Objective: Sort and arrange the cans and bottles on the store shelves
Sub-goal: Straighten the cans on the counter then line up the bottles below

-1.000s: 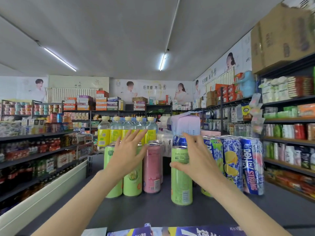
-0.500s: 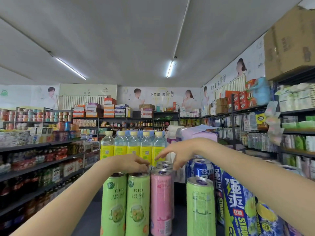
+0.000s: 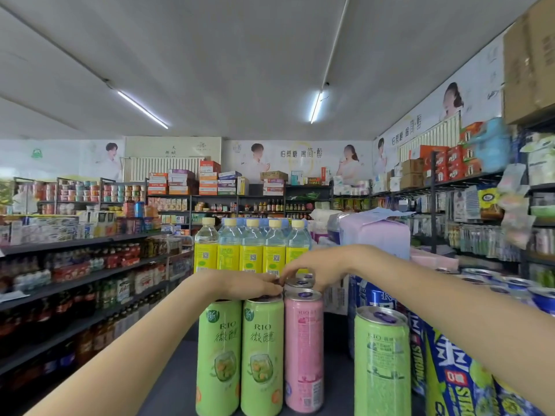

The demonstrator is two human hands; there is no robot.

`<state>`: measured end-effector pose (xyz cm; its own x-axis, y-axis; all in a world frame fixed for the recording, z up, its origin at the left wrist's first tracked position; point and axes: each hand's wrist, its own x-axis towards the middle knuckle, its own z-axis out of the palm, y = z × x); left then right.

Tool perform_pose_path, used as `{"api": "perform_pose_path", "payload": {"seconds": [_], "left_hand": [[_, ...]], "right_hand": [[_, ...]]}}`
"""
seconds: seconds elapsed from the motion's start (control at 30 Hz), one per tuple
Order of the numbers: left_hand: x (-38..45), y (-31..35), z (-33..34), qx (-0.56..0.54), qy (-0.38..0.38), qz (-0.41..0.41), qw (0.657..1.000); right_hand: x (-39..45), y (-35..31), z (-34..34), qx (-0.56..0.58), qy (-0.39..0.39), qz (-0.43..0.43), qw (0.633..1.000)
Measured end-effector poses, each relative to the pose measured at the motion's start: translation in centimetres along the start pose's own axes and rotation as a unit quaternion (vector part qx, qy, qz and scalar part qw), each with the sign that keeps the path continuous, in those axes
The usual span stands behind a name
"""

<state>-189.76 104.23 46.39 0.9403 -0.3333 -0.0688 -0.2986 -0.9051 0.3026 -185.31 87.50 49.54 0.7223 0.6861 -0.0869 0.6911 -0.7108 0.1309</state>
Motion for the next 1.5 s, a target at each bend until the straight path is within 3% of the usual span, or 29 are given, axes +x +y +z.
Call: {"api": "perform_pose_path", "payload": {"seconds": [0.1, 0.27, 0.47, 0.57, 0.83, 1.07, 1.17, 1.33, 1.5], "left_hand": [[0.1, -0.4, -0.2, 0.02, 0.003, -0.015, 1.0], [0.0, -0.9, -1.2, -0.012, 0.045, -0.006, 0.999], [2.8, -1.6, -1.3, 0.022, 0.004, -0.039, 0.999], [3.7, -2.3, -1.3, -0.021, 0.006, -0.069, 0.997], [3.7, -1.7, -0.6, -0.066, 0.026, -0.086, 0.994], [3.4, -1.2, -0.2, -0.06, 0.015, -0.073, 0.995], [3.3, -1.6, -0.4, -0.049, 0.021, -0.078, 0.996], [0.8, -1.2, -1.4, -0.06, 0.104, -0.034, 0.992], [-3.0, 1.3, 0.3, 0.032, 0.199, 0.032, 0.979]], "right_hand": [[-0.4, 0.2, -0.8, 0.011, -0.013, 0.014, 1.0], [-2.0, 1.6, -2.9, 0.076, 0.032, 0.058, 0.995], [0.9, 2.5, -2.0, 0.048, -0.1, 0.095, 0.989], [2.6, 2.7, -1.4, -0.012, -0.121, 0.081, 0.989], [3.1, 2.0, -2.1, -0.019, -0.066, 0.029, 0.997], [4.3, 1.7, -1.6, -0.027, -0.07, 0.043, 0.996], [3.2, 1.9, -2.3, -0.009, -0.036, 0.064, 0.997], [-3.0, 1.8, -4.3, 0.055, 0.082, 0.06, 0.993], [-10.9, -0.9, -3.5, 0.182, 0.077, 0.066, 0.978]]}}
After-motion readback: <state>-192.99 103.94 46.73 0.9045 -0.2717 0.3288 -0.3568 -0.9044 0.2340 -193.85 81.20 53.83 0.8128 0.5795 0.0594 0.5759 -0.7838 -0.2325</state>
